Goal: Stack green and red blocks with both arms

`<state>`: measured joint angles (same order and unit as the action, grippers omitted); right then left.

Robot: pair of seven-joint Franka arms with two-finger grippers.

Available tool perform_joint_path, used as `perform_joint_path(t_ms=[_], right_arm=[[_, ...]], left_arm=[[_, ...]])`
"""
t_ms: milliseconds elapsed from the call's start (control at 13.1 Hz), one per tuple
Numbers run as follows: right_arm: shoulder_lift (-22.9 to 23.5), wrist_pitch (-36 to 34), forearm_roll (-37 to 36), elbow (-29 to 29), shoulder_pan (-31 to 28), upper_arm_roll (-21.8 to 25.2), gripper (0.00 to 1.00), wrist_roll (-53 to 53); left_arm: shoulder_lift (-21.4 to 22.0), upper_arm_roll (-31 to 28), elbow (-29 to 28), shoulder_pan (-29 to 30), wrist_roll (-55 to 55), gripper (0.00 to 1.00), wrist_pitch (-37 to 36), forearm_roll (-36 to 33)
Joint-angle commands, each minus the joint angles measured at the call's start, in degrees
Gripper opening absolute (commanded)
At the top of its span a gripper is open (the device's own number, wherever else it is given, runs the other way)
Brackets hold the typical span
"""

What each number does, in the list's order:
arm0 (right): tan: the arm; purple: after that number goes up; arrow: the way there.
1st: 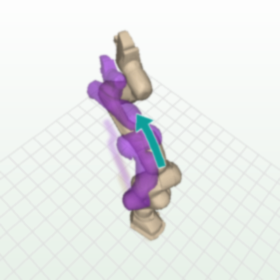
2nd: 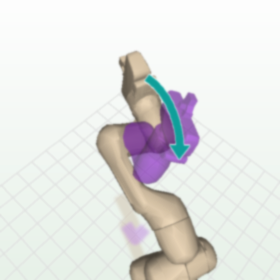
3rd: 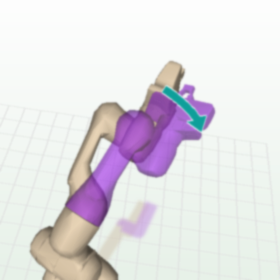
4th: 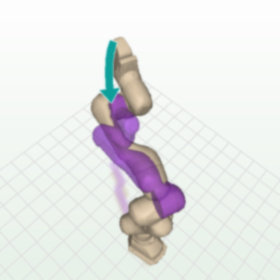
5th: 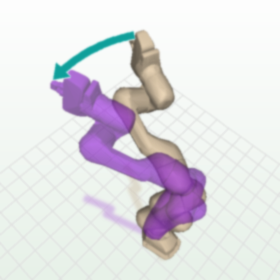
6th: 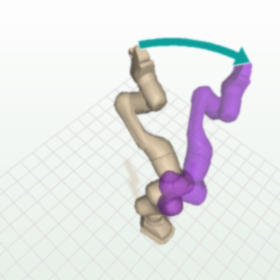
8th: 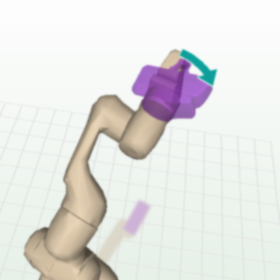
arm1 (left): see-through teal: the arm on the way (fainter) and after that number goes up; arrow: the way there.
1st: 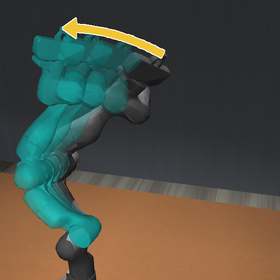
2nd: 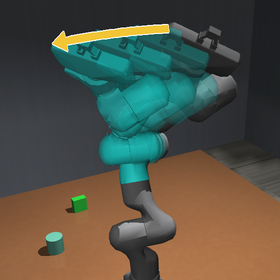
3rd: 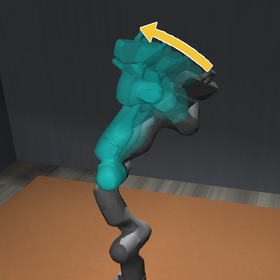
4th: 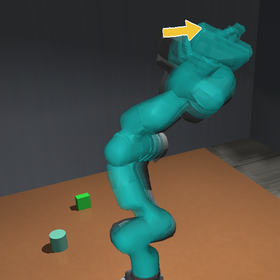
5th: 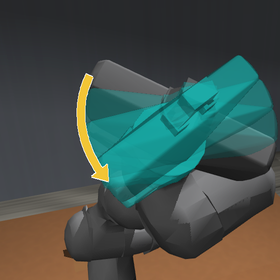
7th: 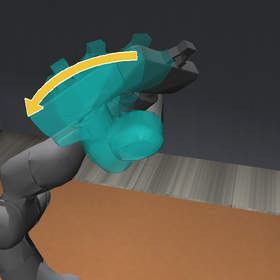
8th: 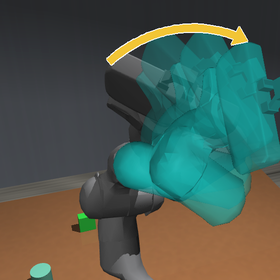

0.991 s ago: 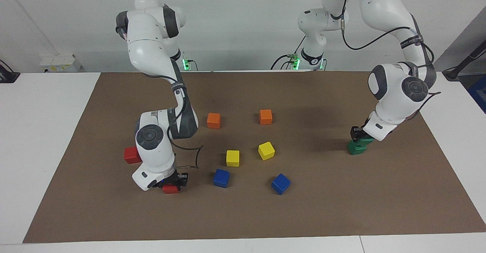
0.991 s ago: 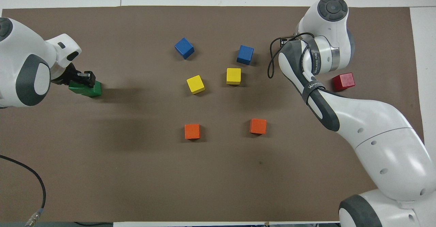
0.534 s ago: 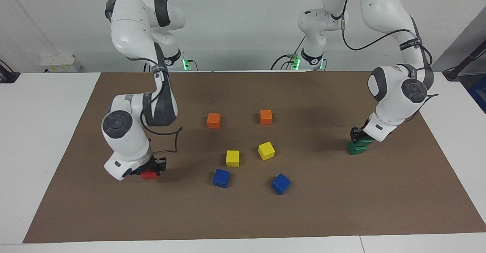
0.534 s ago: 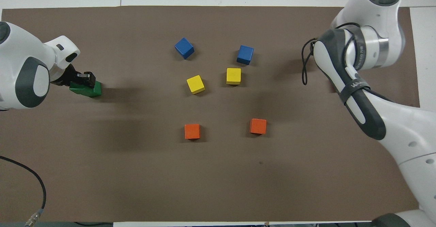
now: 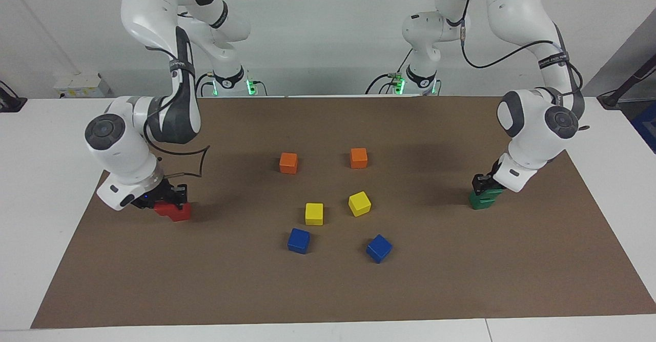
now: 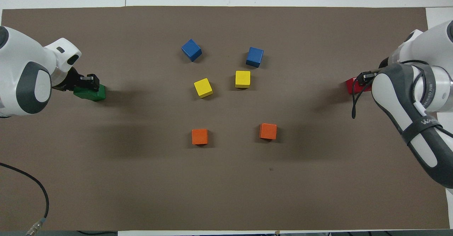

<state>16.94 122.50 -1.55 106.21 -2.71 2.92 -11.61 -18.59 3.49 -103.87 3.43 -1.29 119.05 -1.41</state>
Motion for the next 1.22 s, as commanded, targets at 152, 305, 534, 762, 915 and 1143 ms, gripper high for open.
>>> perform_joint_path(t_ms=[152, 305, 534, 762, 915, 1143], right_arm=[[-2.79, 6.26, 1.03, 5.59, -1.16, -0.72, 0.00, -2.02], [-2.26, 8.97, 1.03, 5.59, -0.54, -0.81, 0.00, 0.34], [-1.38, 10.92, 1.03, 5.94, 0.17, -0.81, 0.00, 1.24], [-0.68, 13.11, 1.03, 6.82, 0.17, -0.81, 0.00, 0.89], [-0.42, 13.30, 1.03, 6.91, 0.08, -0.81, 0.00, 0.80], [-0.06, 14.43, 1.03, 6.91, -0.27, -0.81, 0.00, 0.80]], left_arm=[[1.89, 0.29, -2.74, 1.40, -0.55, 0.00, 2.67, 0.79], [1.80, 0.38, -2.92, 1.40, -2.30, 0.00, 3.55, 0.79], [1.89, 0.38, -3.27, 1.31, -2.40, 0.00, 4.43, 0.88], [1.89, 0.38, -3.88, 0.87, -2.40, 0.00, 4.88, 0.88], [1.98, 0.47, -4.15, 0.87, -2.22, 0.00, 4.88, 0.88], [2.15, 0.38, -4.50, 0.61, -1.96, 0.09, 4.88, 0.88]])
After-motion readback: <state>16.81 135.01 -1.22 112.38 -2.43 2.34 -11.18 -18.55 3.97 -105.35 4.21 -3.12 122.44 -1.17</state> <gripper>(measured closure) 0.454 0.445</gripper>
